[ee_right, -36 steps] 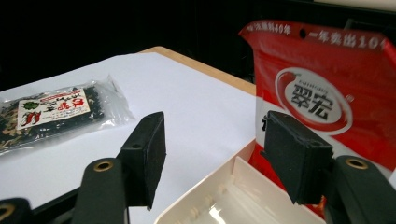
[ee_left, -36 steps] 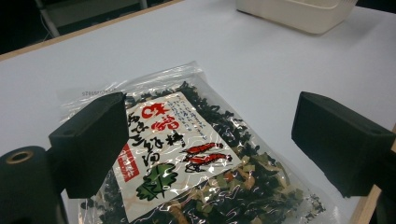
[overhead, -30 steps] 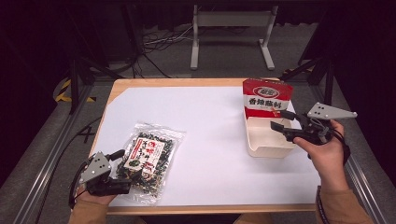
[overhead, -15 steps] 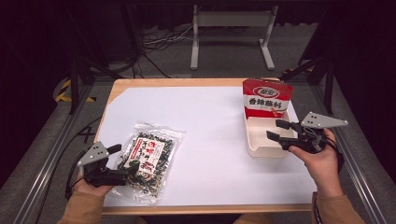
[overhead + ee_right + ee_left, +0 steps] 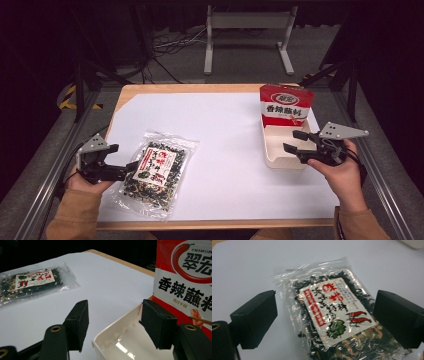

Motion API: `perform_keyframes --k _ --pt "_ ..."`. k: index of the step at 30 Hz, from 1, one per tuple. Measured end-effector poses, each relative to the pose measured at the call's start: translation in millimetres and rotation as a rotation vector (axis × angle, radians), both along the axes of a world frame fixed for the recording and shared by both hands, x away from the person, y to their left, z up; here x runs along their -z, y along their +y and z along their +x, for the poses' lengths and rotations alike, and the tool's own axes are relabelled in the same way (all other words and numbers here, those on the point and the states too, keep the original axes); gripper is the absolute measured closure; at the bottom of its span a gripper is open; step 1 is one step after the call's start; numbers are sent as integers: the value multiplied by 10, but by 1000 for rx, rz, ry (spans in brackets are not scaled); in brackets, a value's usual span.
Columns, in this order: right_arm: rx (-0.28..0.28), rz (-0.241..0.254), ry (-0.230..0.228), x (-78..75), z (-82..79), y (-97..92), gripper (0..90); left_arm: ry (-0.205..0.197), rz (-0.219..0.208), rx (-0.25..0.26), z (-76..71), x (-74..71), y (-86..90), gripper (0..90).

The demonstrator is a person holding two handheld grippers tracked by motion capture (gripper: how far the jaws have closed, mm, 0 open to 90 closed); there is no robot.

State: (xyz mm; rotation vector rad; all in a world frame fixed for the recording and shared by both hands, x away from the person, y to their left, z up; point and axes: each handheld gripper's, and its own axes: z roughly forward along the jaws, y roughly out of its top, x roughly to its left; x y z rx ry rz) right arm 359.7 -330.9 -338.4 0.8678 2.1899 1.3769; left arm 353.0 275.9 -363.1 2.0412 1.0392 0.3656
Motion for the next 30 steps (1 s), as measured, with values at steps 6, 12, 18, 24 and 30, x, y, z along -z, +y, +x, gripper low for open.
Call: perform_keyframes --k 6,12,18,24,30 --pt "-6 -5 7 15 16 38 391 32 -10 -20 136 49 106 37" --pt "-19 -4 5 7 28 87 390 102 -47 -46 333 168 222 95" --pt "-28 0 13 31 63 118 386 186 -89 -61 473 278 252 128" --pt "-34 0 21 47 72 147 383 238 -121 -69 622 391 226 108" --pt "-31 12 25 52 66 138 378 271 -135 -95 712 493 222 114"
